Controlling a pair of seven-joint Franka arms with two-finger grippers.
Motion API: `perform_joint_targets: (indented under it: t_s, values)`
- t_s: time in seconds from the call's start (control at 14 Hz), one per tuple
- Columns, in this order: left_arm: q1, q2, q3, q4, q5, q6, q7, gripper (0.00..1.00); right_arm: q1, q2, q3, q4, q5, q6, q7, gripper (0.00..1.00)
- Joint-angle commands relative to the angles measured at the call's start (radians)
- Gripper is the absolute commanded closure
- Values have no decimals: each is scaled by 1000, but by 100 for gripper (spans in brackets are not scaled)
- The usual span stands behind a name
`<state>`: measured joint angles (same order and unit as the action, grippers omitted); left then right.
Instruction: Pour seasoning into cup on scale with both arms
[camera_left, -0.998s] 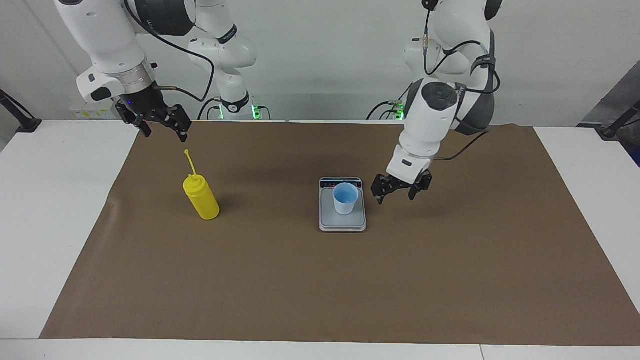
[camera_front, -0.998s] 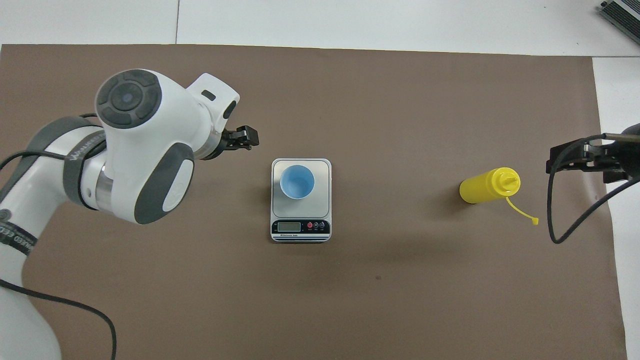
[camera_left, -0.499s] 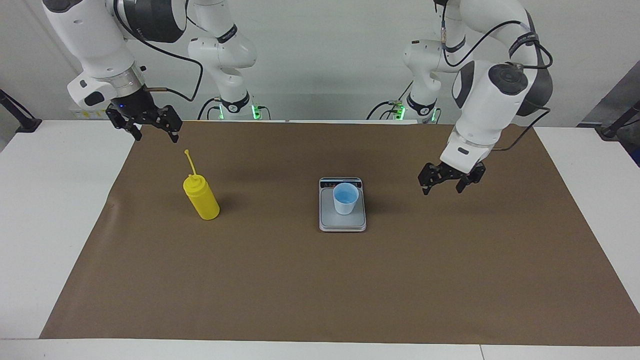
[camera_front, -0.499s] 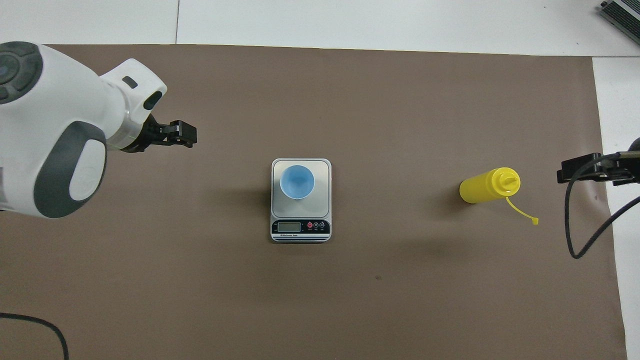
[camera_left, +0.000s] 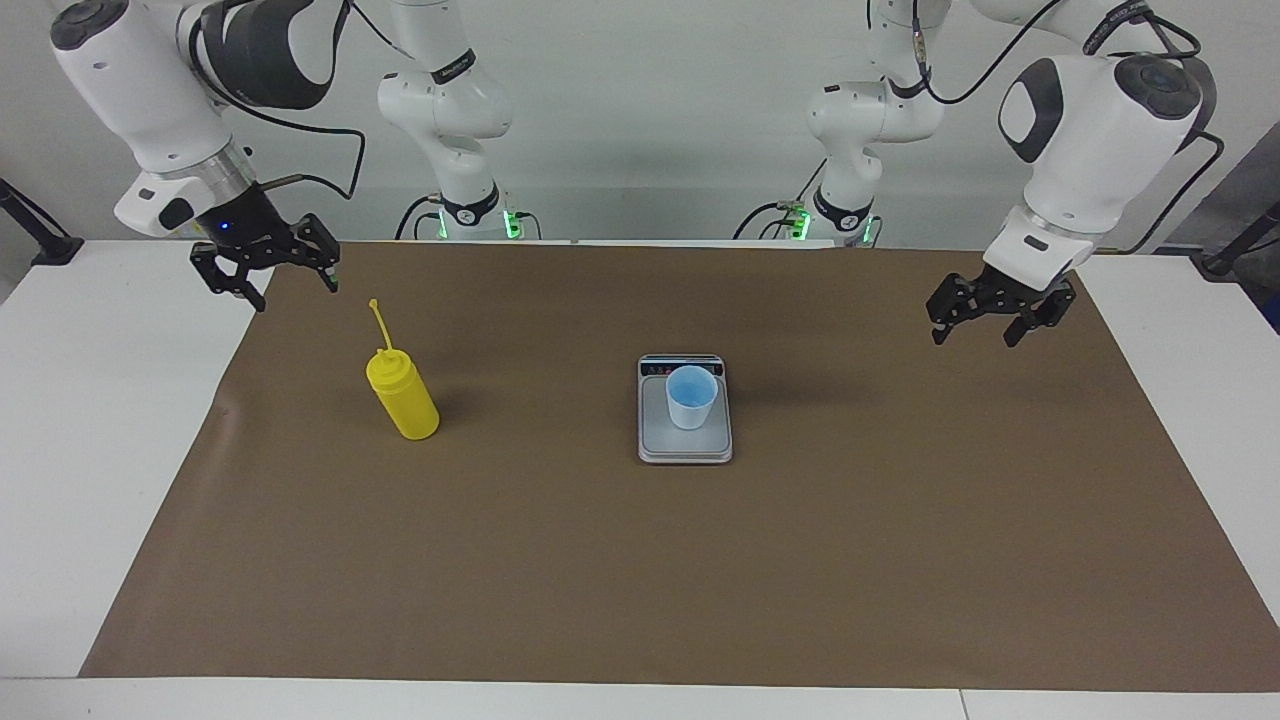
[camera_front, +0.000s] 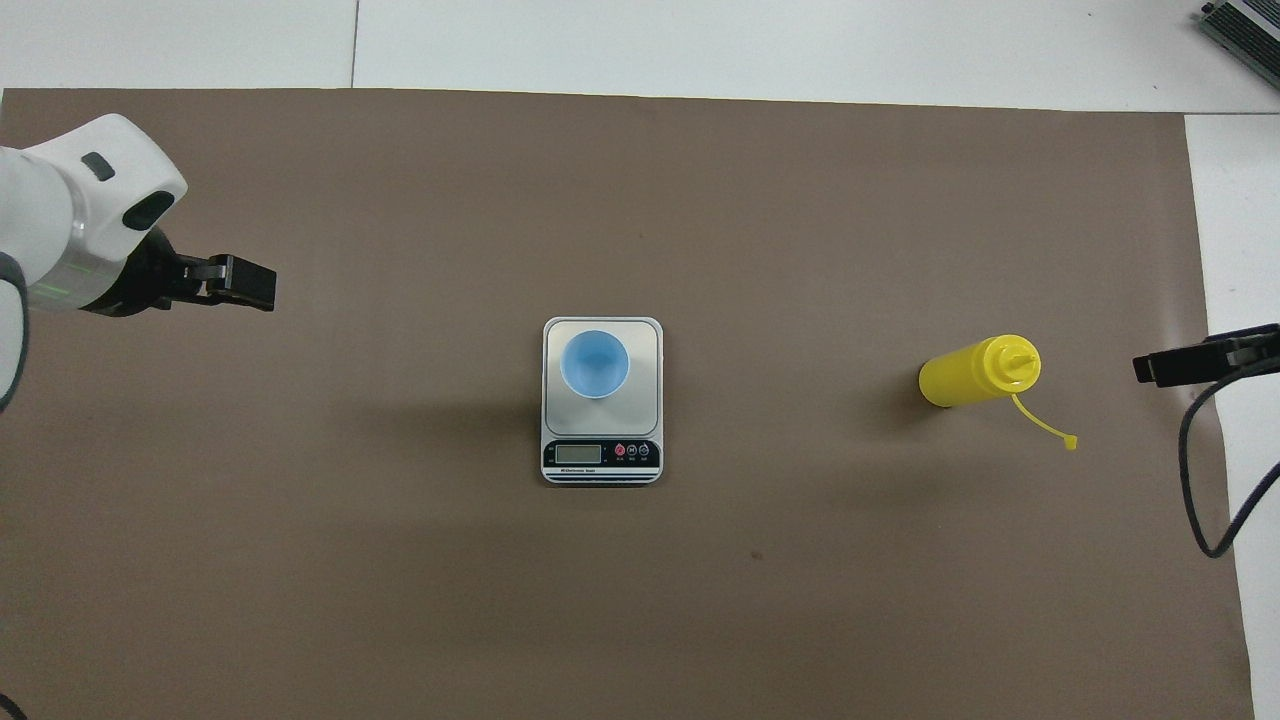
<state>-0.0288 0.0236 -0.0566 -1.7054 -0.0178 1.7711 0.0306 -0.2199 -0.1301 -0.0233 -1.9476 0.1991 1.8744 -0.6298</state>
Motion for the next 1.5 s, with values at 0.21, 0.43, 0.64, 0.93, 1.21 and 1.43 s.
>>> perform_joint_targets:
  t_s: [0.21,0.43,0.64,0.93,1.21,1.43]
  values:
    - [63,-51,-9,18,13,-88,74,0,-117,-68,6,-256,285,152,-425,0]
    - [63,-45,-11,114,7,-191,63,0,-196,12,6,-326,532,181,-788,0]
    - [61,-40,-19,168,6,-251,37,0,-222,61,5,-356,670,180,-942,0]
    - [52,-51,-22,161,6,-256,-12,0,-219,104,6,-384,807,175,-1098,0]
    - [56,-67,-22,138,2,-242,-15,0,-200,136,8,-386,879,180,-1220,0]
    - [56,-80,-22,110,1,-240,-15,0,-150,138,8,-386,917,186,-1275,0]
